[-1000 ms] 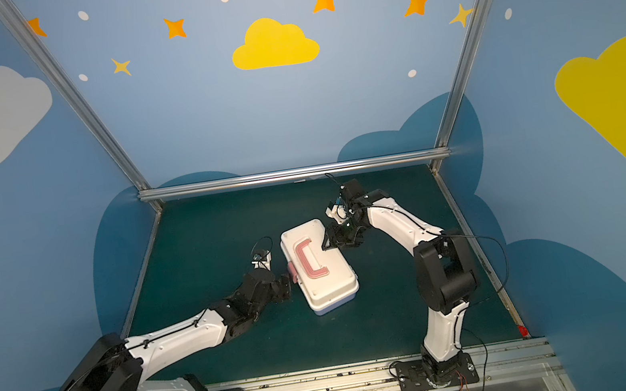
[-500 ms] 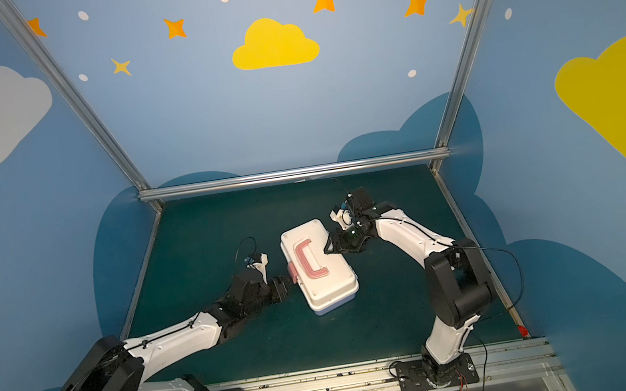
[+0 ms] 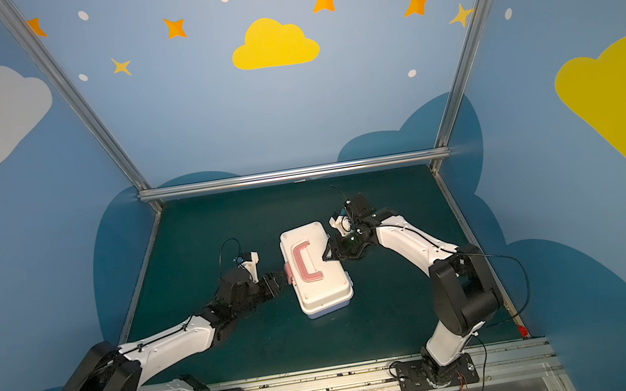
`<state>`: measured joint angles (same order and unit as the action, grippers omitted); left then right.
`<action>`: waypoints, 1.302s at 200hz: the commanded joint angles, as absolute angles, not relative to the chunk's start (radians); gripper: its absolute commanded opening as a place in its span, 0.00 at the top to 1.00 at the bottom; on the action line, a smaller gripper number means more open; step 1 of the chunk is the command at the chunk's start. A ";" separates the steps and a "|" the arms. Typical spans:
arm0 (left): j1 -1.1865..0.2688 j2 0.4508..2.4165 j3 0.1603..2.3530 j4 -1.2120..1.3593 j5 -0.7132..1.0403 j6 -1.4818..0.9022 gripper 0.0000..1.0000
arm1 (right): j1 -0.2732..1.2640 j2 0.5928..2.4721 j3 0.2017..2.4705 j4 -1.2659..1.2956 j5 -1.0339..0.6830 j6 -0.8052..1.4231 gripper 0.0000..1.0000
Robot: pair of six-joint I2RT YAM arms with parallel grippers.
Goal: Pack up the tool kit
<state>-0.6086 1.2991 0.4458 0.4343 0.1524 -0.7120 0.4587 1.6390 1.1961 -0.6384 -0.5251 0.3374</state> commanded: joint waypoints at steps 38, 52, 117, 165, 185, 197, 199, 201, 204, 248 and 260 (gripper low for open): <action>-0.603 1.263 0.417 0.489 0.195 -0.728 0.55 | 0.525 1.706 1.167 -0.747 -0.588 0.349 0.44; -0.599 1.273 0.413 0.506 0.200 -0.735 0.58 | 0.527 1.720 1.184 -0.748 -0.589 0.348 0.44; -0.577 1.221 0.403 0.494 0.192 -0.732 0.67 | 0.533 1.738 1.195 -0.753 -0.580 0.345 0.45; -0.575 1.230 0.402 0.506 0.205 -0.733 0.77 | 0.534 1.750 1.199 -0.757 -0.574 0.347 0.45; -0.575 1.244 0.401 0.512 0.205 -0.736 0.79 | 0.534 1.755 1.201 -0.756 -0.574 0.348 0.45; -0.574 1.241 0.402 0.507 0.205 -0.733 0.80 | 0.535 1.754 1.201 -0.758 -0.574 0.347 0.46; -0.574 1.242 0.403 0.506 0.206 -0.734 0.80 | 0.535 1.755 1.201 -0.756 -0.574 0.348 0.46; -0.574 1.241 0.403 0.504 0.205 -0.733 0.80 | 0.535 1.754 1.202 -0.755 -0.574 0.348 0.46; -0.574 1.240 0.403 0.503 0.206 -0.732 0.80 | 0.535 1.755 1.202 -0.756 -0.573 0.347 0.46; -0.573 1.230 0.401 0.478 0.195 -0.718 0.80 | 0.536 1.760 1.204 -0.756 -0.572 0.349 0.46; -0.574 1.230 0.401 0.478 0.199 -0.718 0.80 | 0.537 1.763 1.204 -0.755 -0.573 0.349 0.46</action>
<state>-0.5777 1.2377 0.4088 0.4873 0.1970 -0.7364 0.4873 1.6855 1.2404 -0.6884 -0.5804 0.3458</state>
